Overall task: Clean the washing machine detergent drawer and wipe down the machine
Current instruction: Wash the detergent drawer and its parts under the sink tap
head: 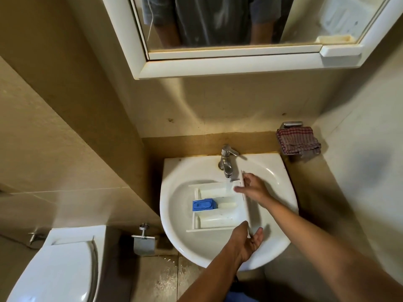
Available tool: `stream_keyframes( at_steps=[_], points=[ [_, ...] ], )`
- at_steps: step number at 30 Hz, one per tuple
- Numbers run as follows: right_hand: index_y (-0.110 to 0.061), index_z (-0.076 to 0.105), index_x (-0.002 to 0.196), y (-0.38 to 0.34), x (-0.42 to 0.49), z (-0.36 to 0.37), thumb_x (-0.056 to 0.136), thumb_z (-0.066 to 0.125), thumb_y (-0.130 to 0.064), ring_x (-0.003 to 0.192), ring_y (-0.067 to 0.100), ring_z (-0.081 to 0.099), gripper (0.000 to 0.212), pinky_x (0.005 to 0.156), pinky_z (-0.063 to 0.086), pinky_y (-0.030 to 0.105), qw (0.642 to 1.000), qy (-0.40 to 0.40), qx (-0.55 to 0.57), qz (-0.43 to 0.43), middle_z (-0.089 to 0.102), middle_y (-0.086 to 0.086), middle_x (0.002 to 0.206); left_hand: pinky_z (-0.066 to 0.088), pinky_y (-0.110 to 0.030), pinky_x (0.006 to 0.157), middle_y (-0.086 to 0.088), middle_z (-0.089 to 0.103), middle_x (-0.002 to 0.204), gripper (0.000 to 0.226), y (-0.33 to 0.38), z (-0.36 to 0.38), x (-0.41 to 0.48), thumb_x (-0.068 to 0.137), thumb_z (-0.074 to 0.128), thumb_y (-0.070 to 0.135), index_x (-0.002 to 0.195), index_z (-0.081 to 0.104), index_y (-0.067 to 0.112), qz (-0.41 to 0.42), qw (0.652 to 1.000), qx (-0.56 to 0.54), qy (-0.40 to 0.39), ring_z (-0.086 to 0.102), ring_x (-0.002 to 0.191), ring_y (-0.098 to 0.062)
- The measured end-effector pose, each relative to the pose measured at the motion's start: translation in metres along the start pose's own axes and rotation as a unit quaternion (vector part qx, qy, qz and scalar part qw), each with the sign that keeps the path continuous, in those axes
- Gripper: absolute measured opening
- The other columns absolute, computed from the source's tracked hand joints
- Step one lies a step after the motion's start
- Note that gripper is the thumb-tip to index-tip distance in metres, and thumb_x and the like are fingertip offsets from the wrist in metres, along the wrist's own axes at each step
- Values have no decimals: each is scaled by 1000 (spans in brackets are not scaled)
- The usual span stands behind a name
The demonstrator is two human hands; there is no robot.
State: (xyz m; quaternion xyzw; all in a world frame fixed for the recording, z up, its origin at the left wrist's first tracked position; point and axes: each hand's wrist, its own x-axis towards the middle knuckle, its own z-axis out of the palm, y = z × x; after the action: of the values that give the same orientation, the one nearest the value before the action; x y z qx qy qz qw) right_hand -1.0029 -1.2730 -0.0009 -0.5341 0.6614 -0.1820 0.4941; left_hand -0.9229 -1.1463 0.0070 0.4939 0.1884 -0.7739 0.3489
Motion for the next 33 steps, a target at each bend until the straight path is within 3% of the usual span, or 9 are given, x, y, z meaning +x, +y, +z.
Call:
stream_keyframes(
  at_steps=[4, 7, 11, 14, 18, 22, 24, 28, 33],
  points=[
    [-19, 28, 149, 17, 4, 13, 69, 74, -4, 124, 26, 49, 94, 100, 45, 37, 1000, 1, -20, 7, 46, 4, 140, 59, -37, 55, -25, 50, 133, 14, 5, 3, 7, 101, 47, 17, 108, 47, 5, 3, 1000, -7, 0, 67, 74, -28],
    [-29, 22, 150, 16, 0, 19, 76, 55, 7, 100, 26, 59, 88, 75, 49, 32, 1000, 10, 4, 29, 55, 4, 123, 60, -36, 60, -24, 55, 127, 20, 5, 3, 2, 101, 48, 23, 111, 48, 6, -1, 999, 31, -11, 70, 65, -26],
    [-29, 28, 148, 21, 2, 22, 79, 44, 10, 95, 22, 58, 81, 66, 47, 28, 998, 54, 11, 19, 52, 2, 125, 55, -28, 67, -10, 70, 74, 25, 12, -7, -18, 102, 44, 34, 93, 50, 11, 24, 975, 219, -7, 66, 61, -16],
    [-29, 33, 146, 28, 6, 19, 78, 44, 12, 95, 22, 61, 79, 73, 52, 36, 995, 73, 59, 23, 53, 2, 128, 51, -25, 60, -6, 61, 64, 29, 38, -30, -26, 96, 54, 33, 91, 61, 6, 100, 923, 368, 55, 55, 56, -16],
    [-38, 39, 139, 42, 8, 18, 78, 49, 9, 93, 26, 66, 78, 79, 55, 44, 987, 94, 123, 32, 66, 3, 114, 45, -27, 58, 2, 54, 62, 31, 84, -67, -25, 89, 62, 38, 74, 53, 11, 316, 775, 507, 207, 51, 56, -16],
    [-32, 45, 134, 47, 4, 20, 78, 51, 10, 95, 22, 66, 70, 86, 54, 51, 980, 110, 162, 29, 65, -2, 109, 41, -25, 63, -5, 59, 95, 48, 119, -83, -30, 83, 71, 40, 109, 49, 6, 391, 715, 498, 295, 57, 80, -18],
    [-23, 49, 129, 44, -2, 22, 79, 49, 12, 98, 22, 64, 62, 89, 53, 48, 975, 122, 184, 27, 65, 0, 109, 42, -27, 75, -8, 57, 112, 61, 130, -89, -19, 82, 70, 47, 120, 47, 5, 335, 743, 517, 260, 57, 97, -22],
    [-17, 53, 126, 45, -7, 26, 78, 49, 13, 101, 22, 65, 57, 92, 52, 46, 972, 131, 194, 15, 68, 4, 111, 53, -37, 89, -2, 64, 111, 58, 136, -98, 0, 84, 66, 52, 121, 56, 9, 249, 837, 466, 144, 61, 100, -18],
    [-20, 55, 121, 46, -10, 23, 78, 48, 13, 100, 23, 65, 54, 90, 52, 43, 970, 136, 199, 16, 68, 4, 108, 44, -32, 86, -3, 61, 113, 45, 147, -99, 5, 84, 64, 55, 112, 58, 19, 229, 861, 438, 116, 56, 103, -18]
  ],
)
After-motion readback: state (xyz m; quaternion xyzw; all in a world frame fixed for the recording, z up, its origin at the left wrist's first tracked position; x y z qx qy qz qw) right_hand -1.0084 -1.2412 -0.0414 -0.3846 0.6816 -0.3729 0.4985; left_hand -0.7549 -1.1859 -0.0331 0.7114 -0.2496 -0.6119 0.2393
